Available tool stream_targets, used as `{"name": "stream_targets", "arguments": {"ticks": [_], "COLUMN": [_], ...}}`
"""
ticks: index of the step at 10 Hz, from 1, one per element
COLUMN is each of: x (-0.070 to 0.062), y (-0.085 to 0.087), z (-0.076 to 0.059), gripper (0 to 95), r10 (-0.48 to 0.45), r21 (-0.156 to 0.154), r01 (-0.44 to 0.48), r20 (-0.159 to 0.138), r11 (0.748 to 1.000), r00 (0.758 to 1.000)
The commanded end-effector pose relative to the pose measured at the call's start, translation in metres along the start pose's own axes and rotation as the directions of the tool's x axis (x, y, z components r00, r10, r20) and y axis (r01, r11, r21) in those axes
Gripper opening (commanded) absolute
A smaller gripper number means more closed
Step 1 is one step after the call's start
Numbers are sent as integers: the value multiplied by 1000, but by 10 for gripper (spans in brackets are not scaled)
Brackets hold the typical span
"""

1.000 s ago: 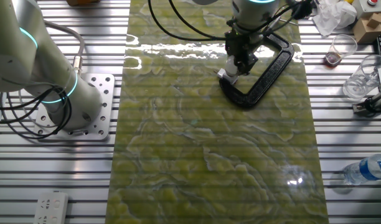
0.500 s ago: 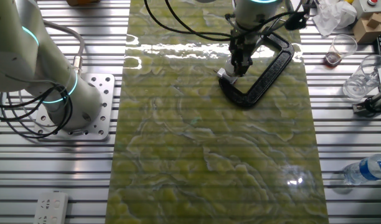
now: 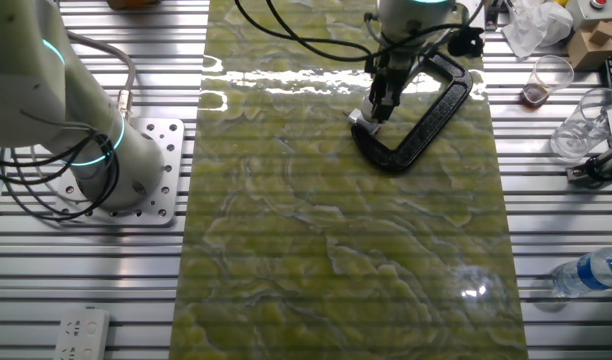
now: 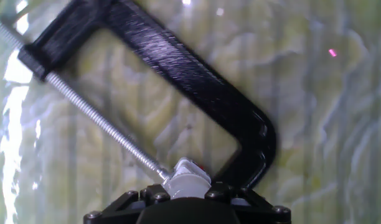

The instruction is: Install the light bulb by rotating it

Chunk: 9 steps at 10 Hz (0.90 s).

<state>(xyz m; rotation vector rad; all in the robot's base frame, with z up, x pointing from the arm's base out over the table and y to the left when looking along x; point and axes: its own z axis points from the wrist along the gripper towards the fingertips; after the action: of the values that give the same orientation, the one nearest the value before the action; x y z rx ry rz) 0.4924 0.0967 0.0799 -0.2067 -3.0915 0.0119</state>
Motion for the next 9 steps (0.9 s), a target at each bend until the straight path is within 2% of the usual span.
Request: {"name": "stream_targets", "arguments": {"ticks": [1,2,4,5,7,8,9], "x": [0,0,0,0,0,0,0], "y": [0,0,0,0,0,0,0], "z": [0,0,0,-1,-2,-2,-2], "gripper": [570,570,570,570,570,570,570], "r10": [-134,-138,-245,-342,-520,-571,-634], "r21": [28,26,25,26,-11,-12,-8], "r01": [134,138,245,341,521,572,635], "r20": [3,5,11,15,39,44,47], "r11": [991,990,969,940,854,820,772], "r00": [991,990,969,940,853,819,772]}}
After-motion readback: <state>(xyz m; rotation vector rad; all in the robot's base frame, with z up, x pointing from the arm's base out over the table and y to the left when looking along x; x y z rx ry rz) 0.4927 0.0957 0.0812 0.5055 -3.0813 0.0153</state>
